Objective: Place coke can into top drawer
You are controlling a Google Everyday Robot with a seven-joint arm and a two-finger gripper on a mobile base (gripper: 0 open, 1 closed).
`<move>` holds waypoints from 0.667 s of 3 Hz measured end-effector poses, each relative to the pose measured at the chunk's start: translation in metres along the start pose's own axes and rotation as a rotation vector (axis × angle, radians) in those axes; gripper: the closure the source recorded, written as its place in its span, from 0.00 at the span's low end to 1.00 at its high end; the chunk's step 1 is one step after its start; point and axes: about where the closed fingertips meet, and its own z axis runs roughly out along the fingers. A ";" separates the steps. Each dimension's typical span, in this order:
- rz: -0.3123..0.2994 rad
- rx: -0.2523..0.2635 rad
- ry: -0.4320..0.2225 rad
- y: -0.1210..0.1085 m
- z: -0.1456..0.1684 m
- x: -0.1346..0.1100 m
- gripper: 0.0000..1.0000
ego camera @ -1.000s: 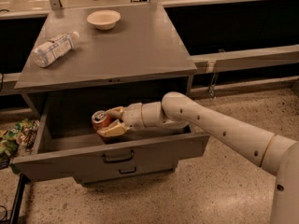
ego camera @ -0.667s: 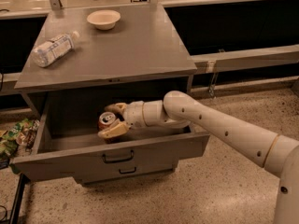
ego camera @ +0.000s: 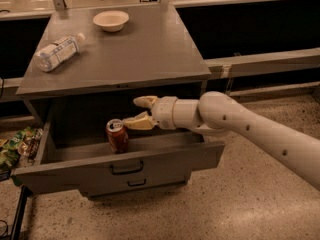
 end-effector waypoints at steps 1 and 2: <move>0.043 0.034 -0.009 -0.006 -0.035 -0.014 0.65; 0.032 0.151 -0.108 -0.018 -0.084 -0.064 0.96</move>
Offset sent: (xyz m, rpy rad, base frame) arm -0.0239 -0.0974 0.1556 0.2049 -0.1425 -0.2445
